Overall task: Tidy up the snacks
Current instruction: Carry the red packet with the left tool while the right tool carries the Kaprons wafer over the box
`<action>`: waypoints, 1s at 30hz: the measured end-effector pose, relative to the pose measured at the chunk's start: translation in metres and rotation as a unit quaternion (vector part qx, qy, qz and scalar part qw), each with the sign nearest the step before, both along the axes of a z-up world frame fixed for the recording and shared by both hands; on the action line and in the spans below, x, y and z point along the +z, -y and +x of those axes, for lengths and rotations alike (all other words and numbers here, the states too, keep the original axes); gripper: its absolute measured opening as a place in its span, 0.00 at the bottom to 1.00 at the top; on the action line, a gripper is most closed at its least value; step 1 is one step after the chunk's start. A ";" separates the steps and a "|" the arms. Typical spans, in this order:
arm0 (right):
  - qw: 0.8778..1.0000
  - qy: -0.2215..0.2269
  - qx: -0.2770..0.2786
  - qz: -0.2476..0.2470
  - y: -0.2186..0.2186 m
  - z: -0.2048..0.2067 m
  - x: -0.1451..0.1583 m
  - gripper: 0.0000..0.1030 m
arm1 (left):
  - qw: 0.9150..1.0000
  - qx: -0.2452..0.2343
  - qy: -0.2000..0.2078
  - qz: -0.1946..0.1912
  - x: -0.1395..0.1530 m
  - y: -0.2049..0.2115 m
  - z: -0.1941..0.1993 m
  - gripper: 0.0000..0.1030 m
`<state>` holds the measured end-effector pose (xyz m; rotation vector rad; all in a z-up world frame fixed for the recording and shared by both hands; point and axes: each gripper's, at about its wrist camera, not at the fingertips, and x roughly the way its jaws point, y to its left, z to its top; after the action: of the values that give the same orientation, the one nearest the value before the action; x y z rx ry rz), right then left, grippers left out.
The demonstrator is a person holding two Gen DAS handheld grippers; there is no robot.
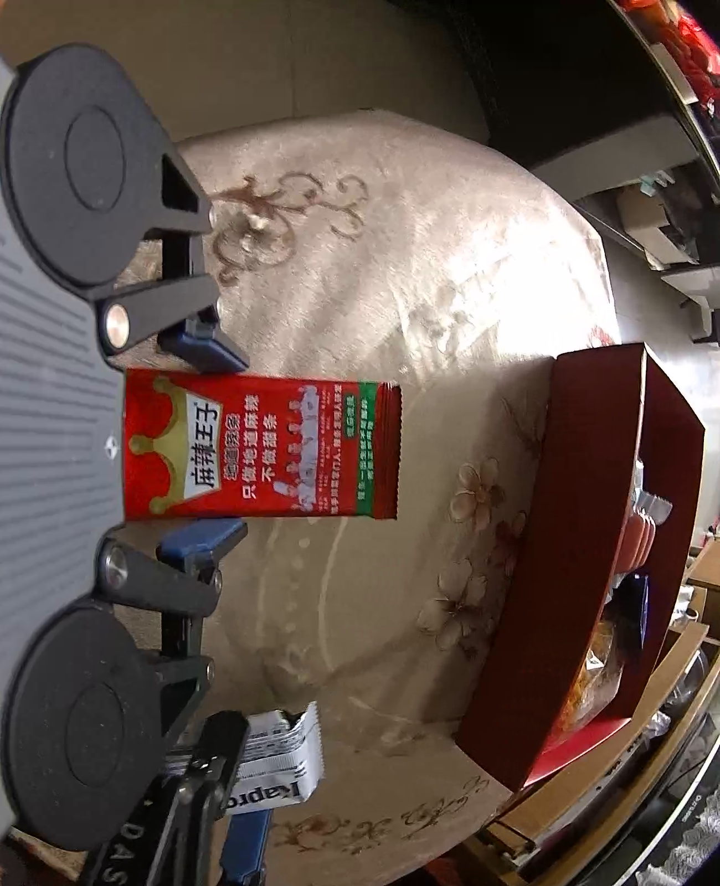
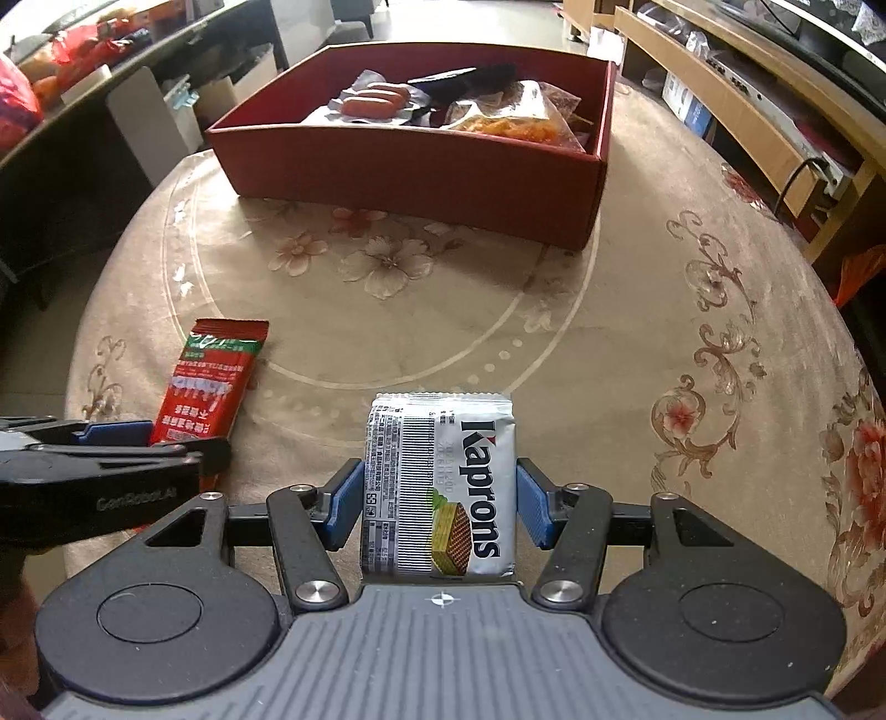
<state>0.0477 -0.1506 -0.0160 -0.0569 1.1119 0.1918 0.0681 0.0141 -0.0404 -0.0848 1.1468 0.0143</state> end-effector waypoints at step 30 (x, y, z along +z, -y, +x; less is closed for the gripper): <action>0.997 0.072 -0.023 0.024 0.017 -0.010 0.041 0.62 | 0.996 -0.008 0.084 -0.012 0.074 0.024 -0.011 0.43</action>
<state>0.0374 -0.1678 0.0252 -0.0022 0.9636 0.1707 0.0567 -0.0098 0.0335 -0.0962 0.9791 -0.0216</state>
